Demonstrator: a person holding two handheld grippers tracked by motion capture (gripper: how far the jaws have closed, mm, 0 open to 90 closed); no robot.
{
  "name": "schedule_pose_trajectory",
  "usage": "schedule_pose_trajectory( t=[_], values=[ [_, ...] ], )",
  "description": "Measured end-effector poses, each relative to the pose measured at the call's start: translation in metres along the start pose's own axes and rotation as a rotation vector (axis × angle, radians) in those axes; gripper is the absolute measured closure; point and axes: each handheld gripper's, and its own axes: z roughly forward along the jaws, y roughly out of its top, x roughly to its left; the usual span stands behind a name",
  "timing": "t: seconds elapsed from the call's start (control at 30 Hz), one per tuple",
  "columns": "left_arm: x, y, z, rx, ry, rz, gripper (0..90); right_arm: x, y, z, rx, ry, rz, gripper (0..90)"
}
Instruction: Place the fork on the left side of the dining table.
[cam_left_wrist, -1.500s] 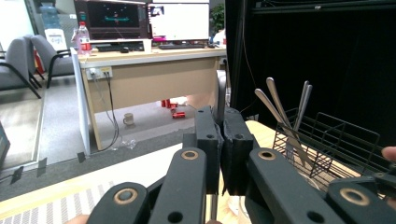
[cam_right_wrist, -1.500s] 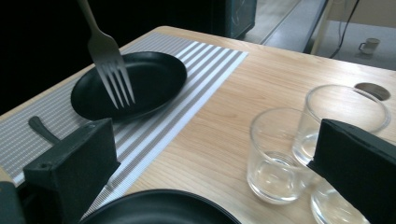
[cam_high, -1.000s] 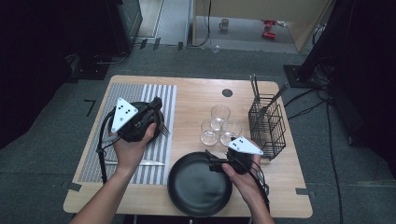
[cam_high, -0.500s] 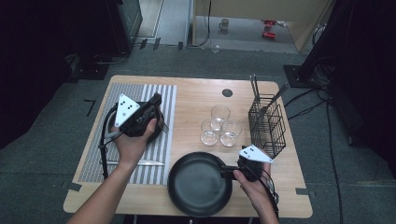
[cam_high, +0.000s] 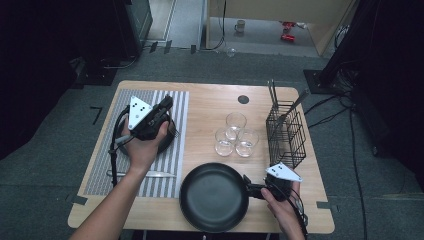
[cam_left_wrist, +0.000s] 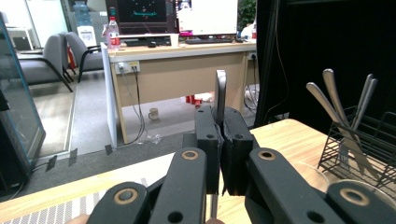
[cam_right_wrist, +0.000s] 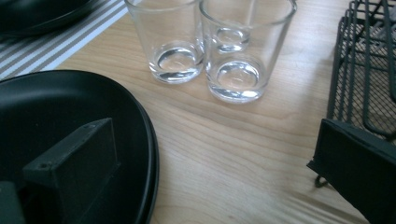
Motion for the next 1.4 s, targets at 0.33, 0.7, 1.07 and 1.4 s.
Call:
schedule_pose_trajectory(
  t=[0.33, 0.7, 1.07, 1.4],
  values=[
    [0.007, -0.007, 0.014, 0.005, 0.023, 0.011, 88.6, -0.014, -0.012, -0.003, 0.029, -0.024, 0.018, 0.0],
    [0.012, -0.011, 0.027, 0.007, 0.050, 0.015, 88.6, -0.029, -0.025, -0.003, 0.066, -0.042, 0.036, 0.0],
    [0.014, -0.010, 0.034, 0.003, 0.053, 0.016, 88.6, -0.042, -0.034, -0.002, 0.100, -0.063, 0.052, 0.0],
    [0.020, -0.011, 0.041, 0.004, 0.060, 0.011, 88.6, -0.048, -0.042, 0.001, 0.149, -0.070, 0.036, 0.0]
  ],
)
